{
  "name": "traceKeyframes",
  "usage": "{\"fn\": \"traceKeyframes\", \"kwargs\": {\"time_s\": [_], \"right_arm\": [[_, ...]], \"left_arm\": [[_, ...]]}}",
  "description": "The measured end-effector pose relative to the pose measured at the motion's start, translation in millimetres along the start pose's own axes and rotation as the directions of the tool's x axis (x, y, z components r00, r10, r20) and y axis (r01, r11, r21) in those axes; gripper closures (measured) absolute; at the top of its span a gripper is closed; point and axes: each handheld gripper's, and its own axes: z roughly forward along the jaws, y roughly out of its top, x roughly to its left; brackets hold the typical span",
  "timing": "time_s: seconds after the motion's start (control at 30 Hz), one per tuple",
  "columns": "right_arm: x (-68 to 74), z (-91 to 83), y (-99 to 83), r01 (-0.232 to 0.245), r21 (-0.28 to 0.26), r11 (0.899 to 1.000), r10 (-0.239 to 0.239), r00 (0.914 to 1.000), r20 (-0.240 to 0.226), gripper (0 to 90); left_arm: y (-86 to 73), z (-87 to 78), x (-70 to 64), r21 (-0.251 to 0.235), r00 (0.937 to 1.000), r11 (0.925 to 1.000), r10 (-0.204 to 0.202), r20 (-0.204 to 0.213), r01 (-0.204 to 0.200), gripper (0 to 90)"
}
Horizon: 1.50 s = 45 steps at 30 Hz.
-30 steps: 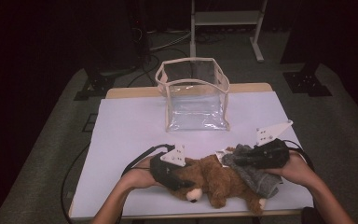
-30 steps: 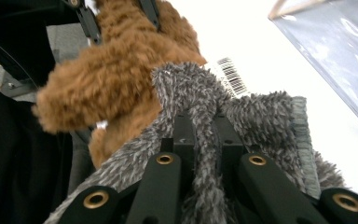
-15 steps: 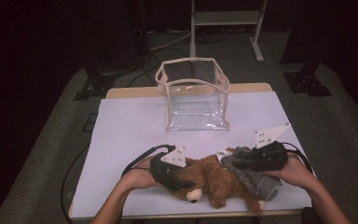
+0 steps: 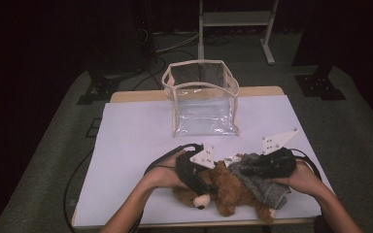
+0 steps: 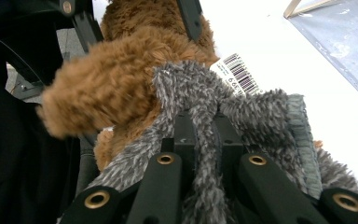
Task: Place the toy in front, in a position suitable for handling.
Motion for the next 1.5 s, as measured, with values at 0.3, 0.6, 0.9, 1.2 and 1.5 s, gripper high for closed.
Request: {"fn": "traceKeyframes", "kwargs": {"time_s": [0.3, 0.6, 0.9, 1.2, 1.5], "right_arm": [[-3.2, 0.6, -2.6, -0.011, -0.016, 1.000, 0.011, 0.9999, -0.007, 82.3], [-22.3, -4.3, 10.8, -0.053, -0.042, 0.998, 0.055, 0.9972, 0.050, 82.0], [-54.1, 3.1, 42.1, -0.075, -0.047, 0.996, 0.078, 0.9953, 0.058, 82.1], [-51.0, 26.5, 43.3, -0.054, 0.026, 0.998, 0.053, 0.9981, 0.031, 82.3], [-9.6, 28.2, 28.6, 0.026, 0.052, 0.998, -0.027, 0.9996, 0.013, 82.4]], "left_arm": [[7.3, 19.3, 7.5, 0.059, 0.9993, 0.9977, 0.033, 0.015, -0.034, 37.8], [7.9, 2.0, 26.3, -0.023, 0.9963, 0.9996, 0.014, -0.084, -0.016, 70.8], [17.0, -16.7, 58.9, -0.010, 0.9845, 0.9995, 0.028, -0.173, -0.030, 73.3], [-7.9, -22.4, 55.6, 0.005, 0.9913, 0.9998, -0.018, -0.131, 0.019, 59.8], [-35.7, -47.7, 29.9, 0.025, 0.9917, 0.9960, -0.083, -0.099, 0.085, 37.8]]}}
